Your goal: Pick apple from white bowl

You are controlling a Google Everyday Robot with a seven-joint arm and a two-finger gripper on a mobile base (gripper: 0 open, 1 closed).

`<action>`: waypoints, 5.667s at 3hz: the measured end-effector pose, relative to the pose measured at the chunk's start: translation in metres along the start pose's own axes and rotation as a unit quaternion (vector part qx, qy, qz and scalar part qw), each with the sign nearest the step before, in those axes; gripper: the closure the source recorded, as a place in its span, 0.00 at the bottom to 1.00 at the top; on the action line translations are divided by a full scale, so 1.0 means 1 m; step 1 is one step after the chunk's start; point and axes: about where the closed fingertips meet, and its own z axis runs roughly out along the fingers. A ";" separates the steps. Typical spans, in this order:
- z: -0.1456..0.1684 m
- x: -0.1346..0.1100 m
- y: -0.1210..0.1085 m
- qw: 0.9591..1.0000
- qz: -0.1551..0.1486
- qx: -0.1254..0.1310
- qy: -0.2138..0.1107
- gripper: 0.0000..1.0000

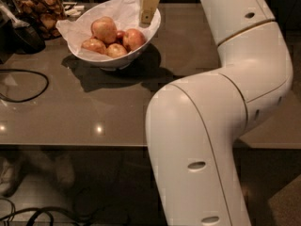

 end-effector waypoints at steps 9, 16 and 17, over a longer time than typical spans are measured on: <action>0.077 -0.002 0.016 0.997 0.020 -0.075 -0.004 0.33; 0.085 -0.003 0.017 0.996 -0.006 -0.083 0.029 0.28; 0.086 -0.003 0.018 0.996 -0.008 -0.085 0.031 0.29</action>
Offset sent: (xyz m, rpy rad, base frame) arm 0.0069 -0.0067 -0.0022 -0.0837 0.2121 0.0579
